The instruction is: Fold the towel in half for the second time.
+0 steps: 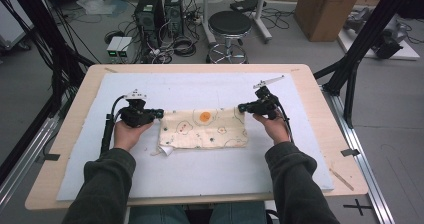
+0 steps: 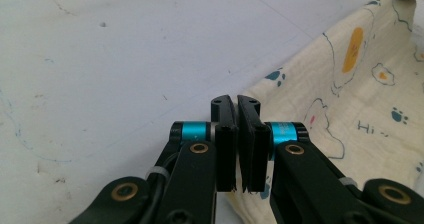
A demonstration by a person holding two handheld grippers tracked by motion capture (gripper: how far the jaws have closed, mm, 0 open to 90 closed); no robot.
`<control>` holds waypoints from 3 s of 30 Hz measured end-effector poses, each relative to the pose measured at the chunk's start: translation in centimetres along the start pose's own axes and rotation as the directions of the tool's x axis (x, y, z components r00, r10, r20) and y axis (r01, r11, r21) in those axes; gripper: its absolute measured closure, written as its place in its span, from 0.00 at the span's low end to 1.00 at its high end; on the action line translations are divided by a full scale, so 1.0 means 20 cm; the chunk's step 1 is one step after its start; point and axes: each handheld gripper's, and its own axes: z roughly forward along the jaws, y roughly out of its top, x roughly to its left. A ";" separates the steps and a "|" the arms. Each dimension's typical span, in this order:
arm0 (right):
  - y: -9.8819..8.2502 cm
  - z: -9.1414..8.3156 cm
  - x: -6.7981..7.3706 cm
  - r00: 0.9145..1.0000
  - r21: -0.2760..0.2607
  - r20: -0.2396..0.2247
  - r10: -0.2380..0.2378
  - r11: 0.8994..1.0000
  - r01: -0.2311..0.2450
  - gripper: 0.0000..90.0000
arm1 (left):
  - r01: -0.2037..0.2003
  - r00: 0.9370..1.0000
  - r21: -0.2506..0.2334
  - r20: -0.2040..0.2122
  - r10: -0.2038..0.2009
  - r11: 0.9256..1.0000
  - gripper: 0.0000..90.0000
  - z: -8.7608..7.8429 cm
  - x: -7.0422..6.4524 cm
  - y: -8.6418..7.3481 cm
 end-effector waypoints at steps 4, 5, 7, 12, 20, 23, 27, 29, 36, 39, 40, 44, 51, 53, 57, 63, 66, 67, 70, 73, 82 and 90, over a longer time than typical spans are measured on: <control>0.00 -0.02 0.02 1.000 -0.010 -0.003 -0.009 1.000 0.009 0.95 | -0.008 1.000 -0.004 0.004 0.008 1.000 0.96 -0.02 -0.01 0.00; 0.00 -0.02 0.02 1.000 -0.010 -0.003 -0.010 1.000 0.010 0.95 | -0.009 1.000 -0.008 0.003 0.009 1.000 0.96 -0.02 -0.01 0.00; 0.00 -0.03 0.03 1.000 -0.016 -0.002 -0.011 1.000 0.011 0.95 | -0.012 1.000 -0.010 0.010 0.013 1.000 0.96 -0.02 -0.02 0.00; -0.04 -0.05 0.03 1.000 -0.031 -0.015 -0.004 1.000 0.003 0.95 | -0.027 0.999 -0.016 0.020 0.028 1.000 0.96 -0.04 -0.04 0.00; -0.06 -0.09 0.06 0.999 -0.046 -0.026 -0.024 0.999 0.023 0.95 | -0.049 0.998 -0.022 0.029 0.049 0.999 0.96 -0.08 -0.07 -0.01; -0.06 -0.10 0.07 0.999 -0.052 -0.030 -0.031 0.998 0.029 0.95 | -0.054 0.998 -0.025 0.034 0.055 0.998 0.95 -0.09 -0.08 -0.01; -0.07 -0.11 0.08 0.999 -0.037 -0.035 -0.035 0.999 0.034 0.95 | -0.076 0.996 -0.019 0.035 0.077 0.997 0.95 -0.10 -0.10 -0.01; -0.07 -0.11 0.08 0.998 -0.041 -0.037 -0.041 0.998 0.040 0.95 | -0.083 0.996 -0.010 0.032 0.084 0.996 0.95 -0.10 -0.11 -0.01; -0.14 -0.07 0.10 0.998 -0.023 -0.043 -0.039 0.999 0.038 0.95 | -0.086 0.995 -0.020 0.040 0.086 0.996 0.95 -0.10 -0.11 -0.07; -0.16 -0.07 0.10 0.998 -0.022 -0.046 -0.042 0.999 0.041 0.95 | -0.093 0.995 -0.008 0.043 0.093 0.996 0.95 -0.10 -0.12 -0.08; -0.16 -0.07 0.11 0.998 -0.019 -0.045 -0.041 0.999 0.040 0.95 | -0.100 0.994 -0.006 0.044 0.101 0.995 0.95 -0.10 -0.12 -0.08; -0.18 -0.08 0.11 0.998 -0.020 -0.049 -0.038 0.999 0.037 0.95 | -0.110 0.993 -0.014 0.048 0.110 0.994 0.95 -0.11 -0.14 -0.08; -0.22 -0.08 0.12 0.998 -0.023 -0.054 -0.044 0.999 0.043 0.95 | -0.117 0.992 -0.007 0.050 0.118 0.993 0.95 -0.11 -0.15 -0.12; -0.22 -0.08 0.12 0.998 -0.024 -0.058 -0.039 0.999 0.038 0.95 | -0.116 0.992 -0.005 0.054 0.116 0.993 0.95 -0.11 -0.15 -0.13; -0.23 -0.08 0.13 0.997 -0.027 -0.061 -0.051 0.998 0.050 0.95 | -0.117 0.991 -0.007 0.058 0.117 0.993 0.95 -0.11 -0.15 -0.15; -0.23 -0.09 0.14 0.997 -0.032 -0.061 -0.050 0.998 0.048 0.95 | -0.116 0.991 -0.016 0.062 0.117 0.993 0.95 -0.12 -0.16 -0.15; -0.24 -0.09 0.14 0.997 -0.031 -0.066 -0.050 0.998 0.048 0.95 | -0.122 0.990 -0.016 0.062 0.123 0.992 0.95 -0.13 -0.16 -0.16; -0.25 -0.09 0.14 0.997 -0.031 -0.064 -0.049 0.998 0.047 0.95 | -0.124 0.990 -0.015 0.064 0.124 0.992 0.95 -0.13 -0.16 -0.16; -0.26 -0.09 0.15 0.996 -0.036 -0.068 -0.053 0.998 0.051 0.95 | -0.120 0.991 -0.019 0.063 0.121 0.993 0.94 -0.13 -0.17 -0.17; -0.27 -0.09 0.15 0.996 -0.035 -0.070 -0.054 0.998 0.052 0.95 | -0.123 0.990 -0.016 0.064 0.123 0.992 0.94 -0.13 -0.17 -0.18; -0.28 -0.10 0.17 0.995 -0.036 -0.073 -0.061 0.998 0.059 0.95 | -0.124 0.990 -0.011 0.065 0.124 0.992 0.94 -0.13 -0.18 -0.20; -0.31 -0.10 0.19 0.995 -0.031 -0.072 -0.075 0.997 0.073 0.94 | -0.129 0.989 -0.007 0.066 0.129 0.992 0.94 -0.13 -0.20 -0.22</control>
